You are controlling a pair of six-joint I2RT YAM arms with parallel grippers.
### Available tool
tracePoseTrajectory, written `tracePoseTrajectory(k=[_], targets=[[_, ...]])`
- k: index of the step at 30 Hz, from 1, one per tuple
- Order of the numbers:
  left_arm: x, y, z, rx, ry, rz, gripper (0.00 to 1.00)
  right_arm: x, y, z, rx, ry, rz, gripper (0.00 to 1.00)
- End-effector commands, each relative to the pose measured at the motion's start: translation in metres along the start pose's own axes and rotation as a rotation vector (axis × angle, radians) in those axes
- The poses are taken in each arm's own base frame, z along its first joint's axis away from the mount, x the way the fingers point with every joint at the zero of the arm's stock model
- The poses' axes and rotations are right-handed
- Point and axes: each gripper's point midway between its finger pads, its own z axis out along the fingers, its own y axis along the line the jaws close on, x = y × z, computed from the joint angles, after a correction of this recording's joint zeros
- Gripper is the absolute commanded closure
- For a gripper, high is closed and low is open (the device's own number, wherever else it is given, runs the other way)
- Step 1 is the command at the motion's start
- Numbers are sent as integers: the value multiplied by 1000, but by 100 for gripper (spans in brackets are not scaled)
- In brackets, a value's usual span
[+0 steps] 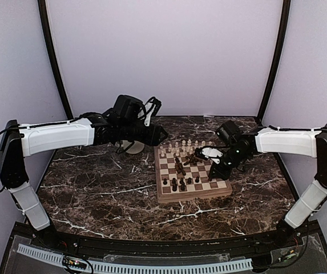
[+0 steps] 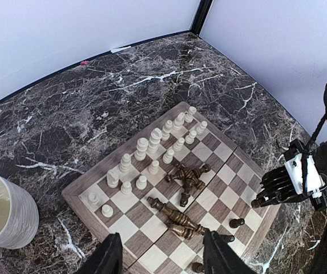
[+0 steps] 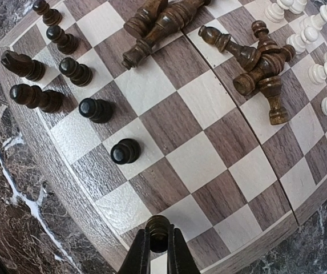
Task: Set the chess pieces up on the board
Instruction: Place the pawn at c7.
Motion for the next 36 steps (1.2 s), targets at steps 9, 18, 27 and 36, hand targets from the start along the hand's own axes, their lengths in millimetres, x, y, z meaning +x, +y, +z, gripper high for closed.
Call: tracePoseTrajectory(k=[9,18,27,36], targets=[[-13,-2,-5,1,-24,4,50,-23,0,18,-19,-45,-33,100],[-12,-2,-4,4,-21,3,50,-27,2,23,-18,-38,-43,98],[-13,-3,-4,7,-22,3,50,-26,0,17,10,-35,-51,89],[-12,-3,-4,8,-21,1,50,-24,3,14,1,-32,-59,94]])
